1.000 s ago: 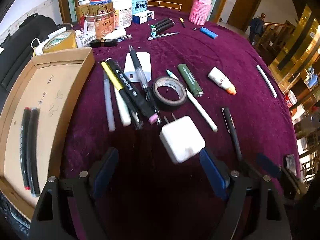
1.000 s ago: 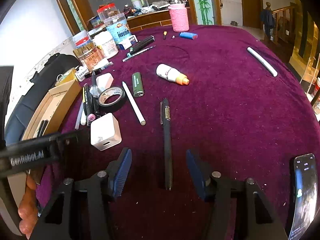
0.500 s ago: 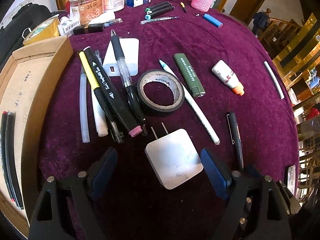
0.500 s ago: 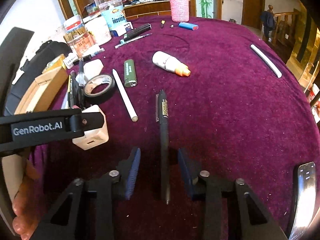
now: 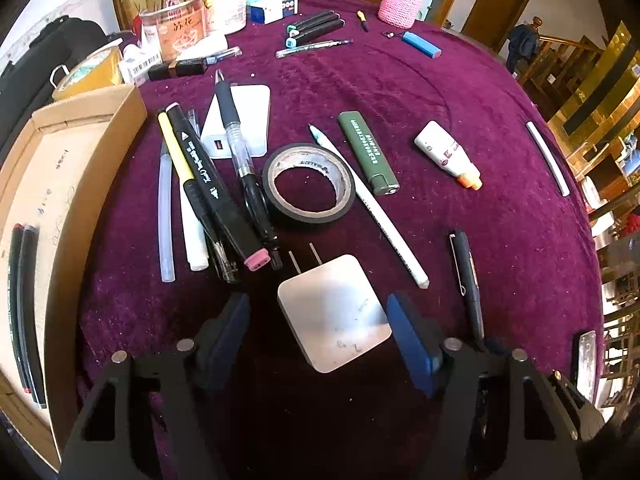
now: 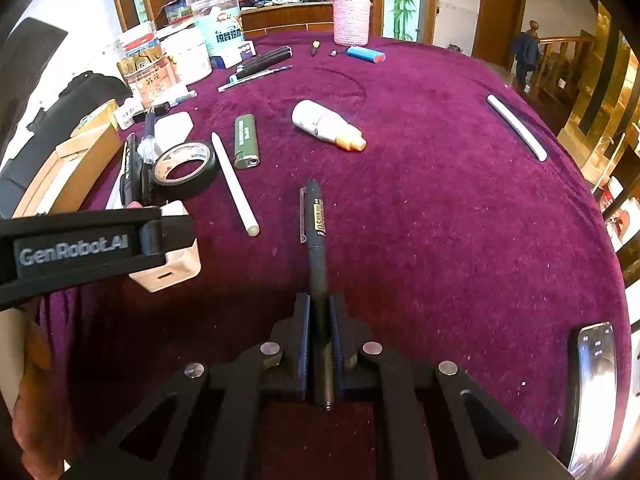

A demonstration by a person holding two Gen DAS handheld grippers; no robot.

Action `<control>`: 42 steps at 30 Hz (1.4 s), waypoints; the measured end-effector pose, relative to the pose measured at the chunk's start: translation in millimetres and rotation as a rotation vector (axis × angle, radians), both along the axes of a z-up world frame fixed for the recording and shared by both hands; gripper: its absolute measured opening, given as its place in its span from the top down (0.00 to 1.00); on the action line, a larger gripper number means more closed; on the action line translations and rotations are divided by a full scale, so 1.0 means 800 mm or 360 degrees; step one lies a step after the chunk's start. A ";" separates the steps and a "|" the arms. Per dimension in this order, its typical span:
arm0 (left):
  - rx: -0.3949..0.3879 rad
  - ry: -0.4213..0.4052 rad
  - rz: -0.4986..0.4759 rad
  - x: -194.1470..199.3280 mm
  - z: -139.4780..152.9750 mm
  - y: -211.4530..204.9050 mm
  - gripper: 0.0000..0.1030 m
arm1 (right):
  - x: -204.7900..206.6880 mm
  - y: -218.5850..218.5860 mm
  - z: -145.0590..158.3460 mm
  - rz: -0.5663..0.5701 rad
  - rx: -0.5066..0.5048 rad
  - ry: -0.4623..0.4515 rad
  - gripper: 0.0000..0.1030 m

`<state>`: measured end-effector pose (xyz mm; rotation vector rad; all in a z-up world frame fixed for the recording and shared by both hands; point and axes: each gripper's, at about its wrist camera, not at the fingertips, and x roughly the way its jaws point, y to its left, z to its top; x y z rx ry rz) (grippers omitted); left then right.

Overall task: Organize rigid objects
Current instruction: 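Grasp the black pen with the right tool while the left tool approaches the white charger, then grasp the white charger with the left tool while the right tool lifts the pen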

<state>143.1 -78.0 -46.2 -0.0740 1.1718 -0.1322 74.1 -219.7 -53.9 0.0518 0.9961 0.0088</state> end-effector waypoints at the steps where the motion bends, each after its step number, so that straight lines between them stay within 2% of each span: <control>1: 0.0008 -0.0008 -0.0001 0.000 0.000 -0.003 0.31 | -0.003 0.000 0.000 -0.0004 0.0006 -0.0001 0.91; 4: 0.0053 -0.0013 -0.0030 0.005 -0.003 -0.010 0.24 | -0.015 0.000 0.000 -0.0013 0.0015 -0.0003 0.91; 6: 0.0018 0.0022 -0.0050 0.009 -0.006 -0.010 0.25 | -0.021 -0.002 0.000 -0.0023 0.0026 -0.0003 0.91; 7: -0.0039 0.0051 -0.0055 0.010 -0.008 -0.007 0.34 | -0.024 -0.004 0.000 -0.0029 0.0030 0.0000 0.91; 8: -0.0134 0.0091 -0.0075 0.010 -0.008 -0.004 0.51 | -0.025 -0.004 0.000 -0.0032 0.0033 0.0001 0.91; 9: -0.0197 0.0122 -0.0094 0.009 -0.007 -0.003 0.58 | -0.026 -0.005 0.000 -0.0036 0.0037 0.0004 0.91; 13: -0.0130 0.0108 -0.0112 -0.003 -0.003 -0.005 0.58 | -0.030 -0.005 0.000 -0.0035 0.0045 0.0006 0.91; 15: -0.0093 0.0073 -0.0135 -0.003 -0.002 -0.007 0.54 | -0.029 -0.005 0.000 -0.0036 0.0050 0.0005 0.90; 17: 0.0042 0.0035 -0.0125 -0.001 -0.005 -0.010 0.28 | -0.030 -0.006 -0.001 -0.0046 0.0063 0.0002 0.90; 19: 0.0081 -0.0001 -0.0175 0.000 -0.008 -0.011 0.28 | -0.031 -0.008 -0.001 -0.0049 0.0081 -0.0006 0.90; 26: 0.0130 -0.0060 -0.0201 -0.003 -0.001 -0.008 0.29 | -0.024 -0.015 -0.001 -0.0059 0.0161 0.0001 0.89; 27: 0.0125 -0.0066 -0.0179 -0.001 -0.001 -0.006 0.34 | -0.022 -0.014 -0.001 -0.0058 0.0167 -0.0002 0.87; 28: 0.0101 -0.0055 -0.0168 0.002 -0.002 -0.004 0.55 | -0.019 -0.014 -0.001 -0.0053 0.0169 -0.0004 0.85; 30: 0.0032 -0.0027 -0.0153 0.009 -0.008 0.001 0.55 | -0.015 -0.013 -0.001 -0.0051 0.0175 -0.0008 0.79; 32: 0.0033 -0.0044 -0.0162 0.008 -0.009 0.000 0.56 | -0.011 -0.010 -0.003 -0.0047 0.0168 -0.0023 0.78; 34: 0.0030 -0.0048 -0.0152 0.001 -0.009 0.003 0.56 | -0.012 -0.003 -0.003 -0.0037 0.0097 -0.0039 0.81; 35: -0.0003 -0.0039 -0.0147 -0.004 -0.008 0.007 0.56 | -0.012 -0.002 -0.004 -0.0045 0.0069 -0.0040 0.90; 36: -0.0041 -0.0028 -0.0146 -0.009 -0.008 0.011 0.56 | -0.014 -0.001 -0.004 -0.0053 0.0043 -0.0042 0.90; 42: -0.0203 0.0021 -0.0132 -0.049 0.002 0.038 0.56 | -0.032 -0.004 0.011 -0.0068 0.0156 -0.0059 0.90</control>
